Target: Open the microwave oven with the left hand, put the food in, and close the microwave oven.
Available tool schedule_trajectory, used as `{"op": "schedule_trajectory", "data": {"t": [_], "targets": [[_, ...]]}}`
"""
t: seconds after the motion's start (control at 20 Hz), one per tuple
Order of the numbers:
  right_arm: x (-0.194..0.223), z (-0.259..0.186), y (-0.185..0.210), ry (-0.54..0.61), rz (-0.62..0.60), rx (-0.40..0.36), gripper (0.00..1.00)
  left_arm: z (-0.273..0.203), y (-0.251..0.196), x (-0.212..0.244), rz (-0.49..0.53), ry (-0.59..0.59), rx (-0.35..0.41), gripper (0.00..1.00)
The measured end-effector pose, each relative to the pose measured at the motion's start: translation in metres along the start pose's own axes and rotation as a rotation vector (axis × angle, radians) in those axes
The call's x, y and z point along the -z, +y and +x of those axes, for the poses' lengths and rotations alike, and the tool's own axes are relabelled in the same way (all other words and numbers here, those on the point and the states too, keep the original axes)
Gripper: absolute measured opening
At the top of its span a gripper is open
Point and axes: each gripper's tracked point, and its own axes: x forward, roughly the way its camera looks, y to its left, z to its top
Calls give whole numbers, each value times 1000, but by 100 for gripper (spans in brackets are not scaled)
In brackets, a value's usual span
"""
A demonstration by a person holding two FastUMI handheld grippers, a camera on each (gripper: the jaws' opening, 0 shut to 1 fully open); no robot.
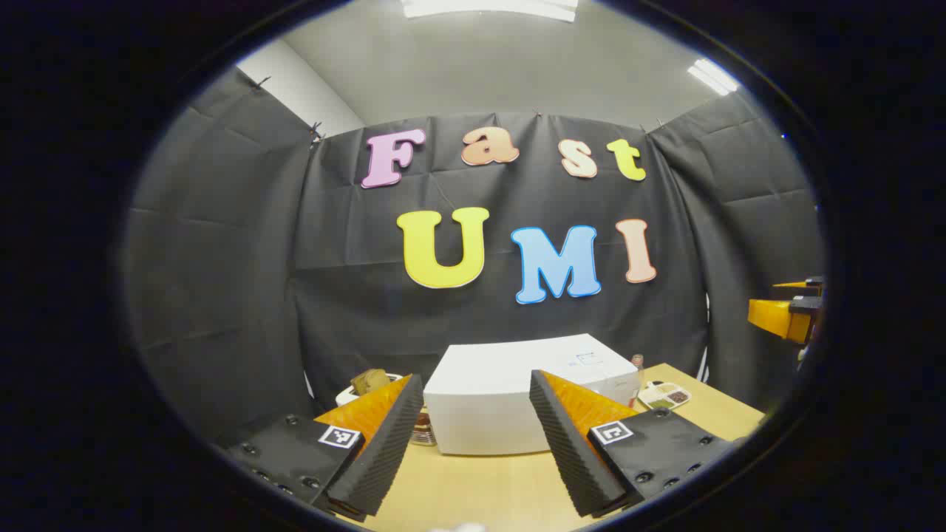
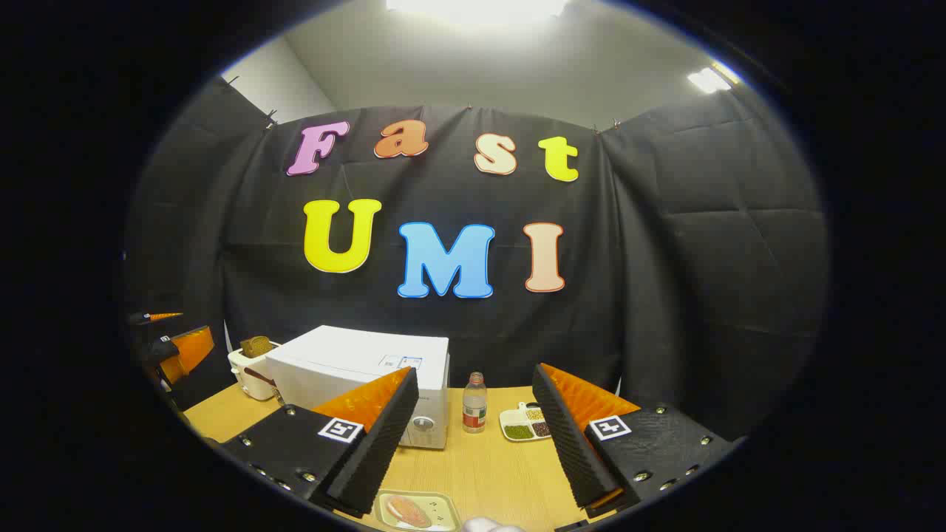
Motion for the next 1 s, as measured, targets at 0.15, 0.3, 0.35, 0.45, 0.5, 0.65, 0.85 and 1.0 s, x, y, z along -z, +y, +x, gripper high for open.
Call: {"op": "schedule_trajectory", "data": {"t": [0.15,0.3,0.35,0.45,0.5,0.65,0.85,1.0], "targets": [[1,3,1,9,-19,-13,95,3,2,0,13,2,-10,100],[-5,4,2,-8,-22,-14,95,3,-2,0,20,-4,1,100],[-4,4,4,-2,-19,-16,95,3,1,1,26,0,-7,100],[-7,2,4,-12,-18,-14,95,4,-2,1,12,4,-1,98],[-8,1,0,-22,-24,-2,95,4,-2,1,11,3,0,98],[-6,-1,0,-26,-11,-4,95,5,-4,2,25,-7,5,100],[-7,-3,-8,-15,-7,4,95,10,-17,25,29,16,18,100],[-8,-4,-17,-11,-8,17,95,19,-31,47,37,31,37,100]]}}
